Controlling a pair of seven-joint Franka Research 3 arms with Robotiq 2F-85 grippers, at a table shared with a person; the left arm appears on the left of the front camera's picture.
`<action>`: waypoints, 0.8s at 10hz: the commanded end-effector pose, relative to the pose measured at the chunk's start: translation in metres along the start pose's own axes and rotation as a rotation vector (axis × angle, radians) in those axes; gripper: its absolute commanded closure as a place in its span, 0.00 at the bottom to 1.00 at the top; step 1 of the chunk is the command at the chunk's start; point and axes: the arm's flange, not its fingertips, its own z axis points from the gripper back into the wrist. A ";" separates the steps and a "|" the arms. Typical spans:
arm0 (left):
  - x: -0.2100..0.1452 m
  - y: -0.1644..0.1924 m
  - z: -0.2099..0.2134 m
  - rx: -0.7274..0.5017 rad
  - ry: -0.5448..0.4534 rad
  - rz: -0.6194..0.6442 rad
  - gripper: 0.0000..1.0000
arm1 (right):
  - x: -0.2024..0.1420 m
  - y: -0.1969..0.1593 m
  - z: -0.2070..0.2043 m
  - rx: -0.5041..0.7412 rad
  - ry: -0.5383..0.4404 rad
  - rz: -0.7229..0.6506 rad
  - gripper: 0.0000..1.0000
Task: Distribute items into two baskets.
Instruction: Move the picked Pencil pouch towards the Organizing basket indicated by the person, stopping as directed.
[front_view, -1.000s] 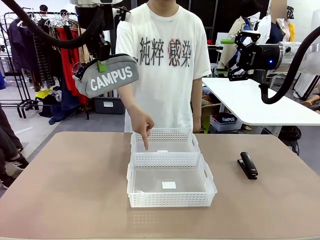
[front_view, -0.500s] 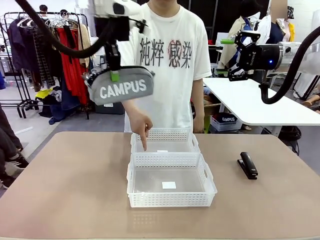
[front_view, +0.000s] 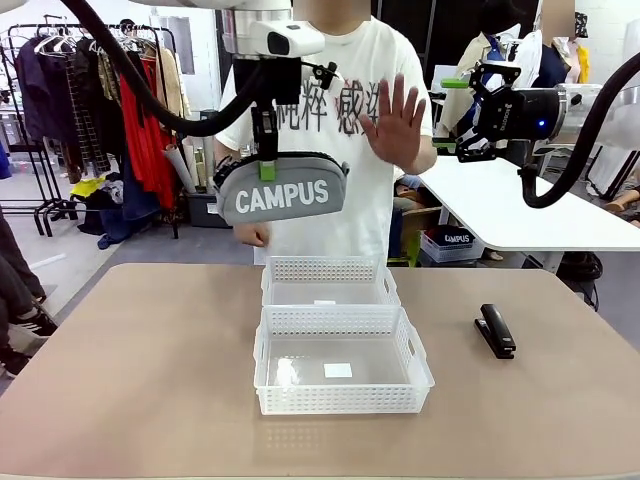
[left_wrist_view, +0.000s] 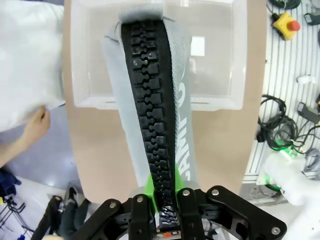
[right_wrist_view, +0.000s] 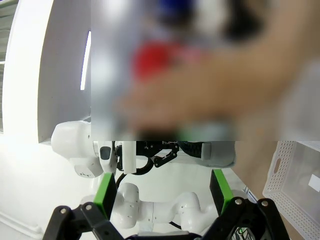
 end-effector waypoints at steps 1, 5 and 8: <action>0.002 -0.001 -0.008 0.030 -0.007 -0.044 1.00 | -0.001 0.001 -0.001 0.004 -0.001 0.001 0.00; 0.010 -0.001 -0.007 0.007 -0.012 -0.018 1.00 | -0.001 0.001 -0.001 0.004 -0.001 0.001 0.00; 0.010 -0.001 -0.007 0.007 -0.012 -0.018 1.00 | -0.001 0.001 -0.001 0.004 -0.001 0.001 0.00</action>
